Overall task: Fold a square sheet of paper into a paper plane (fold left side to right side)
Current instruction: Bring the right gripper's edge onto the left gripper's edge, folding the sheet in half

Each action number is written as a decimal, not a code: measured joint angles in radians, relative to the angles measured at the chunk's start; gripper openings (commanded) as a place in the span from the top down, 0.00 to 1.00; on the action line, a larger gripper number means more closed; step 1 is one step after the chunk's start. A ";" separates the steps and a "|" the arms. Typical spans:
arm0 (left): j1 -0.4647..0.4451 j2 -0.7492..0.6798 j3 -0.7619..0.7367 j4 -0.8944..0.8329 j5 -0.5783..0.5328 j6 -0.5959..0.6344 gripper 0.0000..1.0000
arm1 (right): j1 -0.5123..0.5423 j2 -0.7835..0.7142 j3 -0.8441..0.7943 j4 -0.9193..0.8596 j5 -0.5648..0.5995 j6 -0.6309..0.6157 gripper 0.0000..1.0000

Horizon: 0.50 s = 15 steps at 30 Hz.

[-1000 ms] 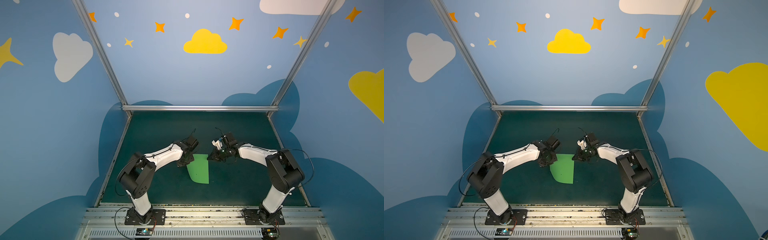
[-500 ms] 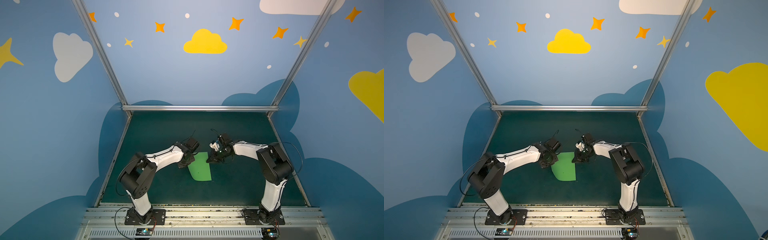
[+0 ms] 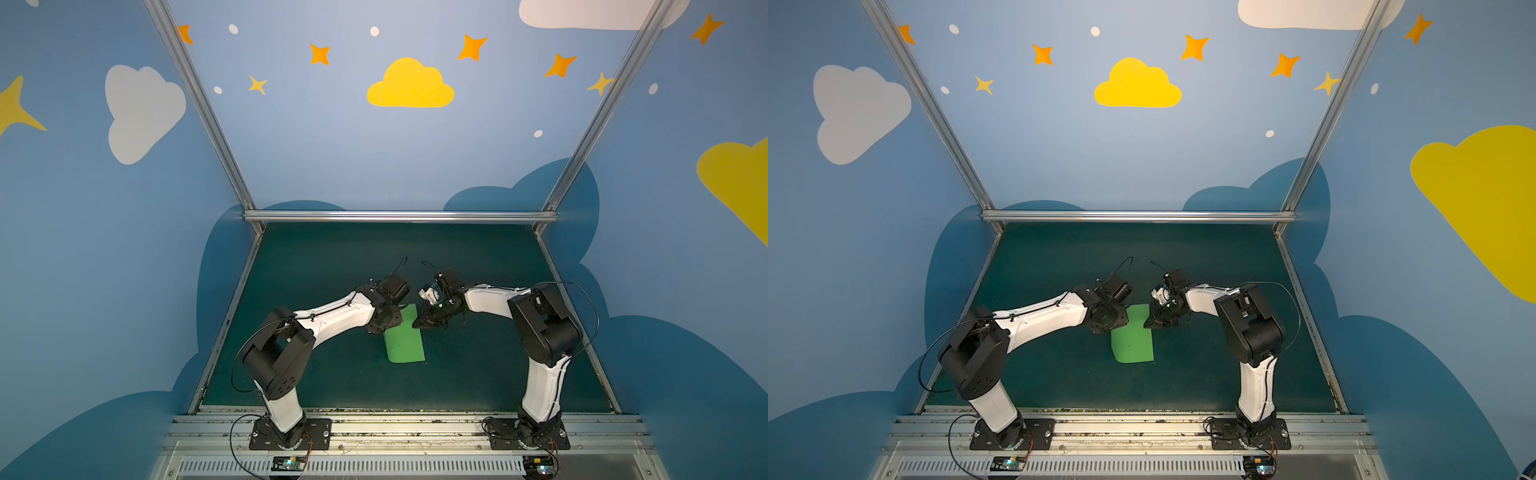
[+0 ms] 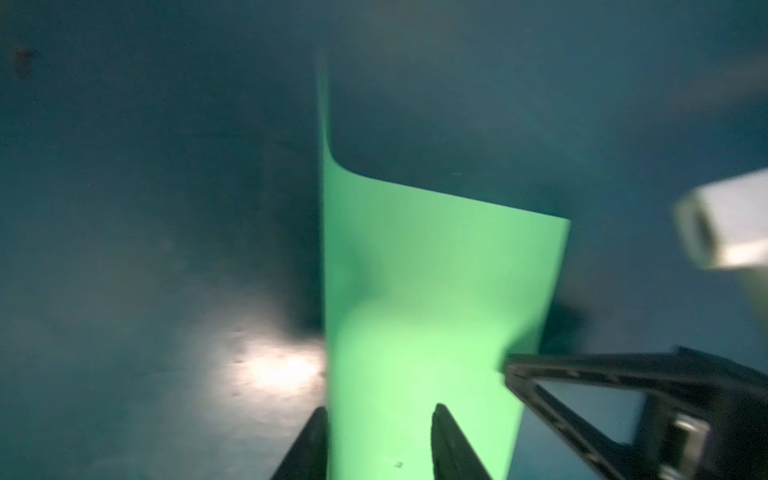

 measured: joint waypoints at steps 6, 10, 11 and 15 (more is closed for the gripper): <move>-0.025 0.050 0.013 0.058 0.048 0.019 0.44 | -0.001 -0.010 -0.024 0.036 -0.002 0.018 1.00; -0.032 0.065 0.013 0.080 0.069 0.019 0.44 | -0.001 -0.018 -0.044 0.065 -0.005 0.030 1.00; -0.033 0.066 0.013 0.085 0.071 0.019 0.44 | -0.001 -0.019 -0.048 0.073 -0.005 0.033 1.00; -0.033 0.073 0.013 0.101 0.075 0.021 0.44 | -0.002 -0.026 -0.066 0.101 -0.014 0.049 1.00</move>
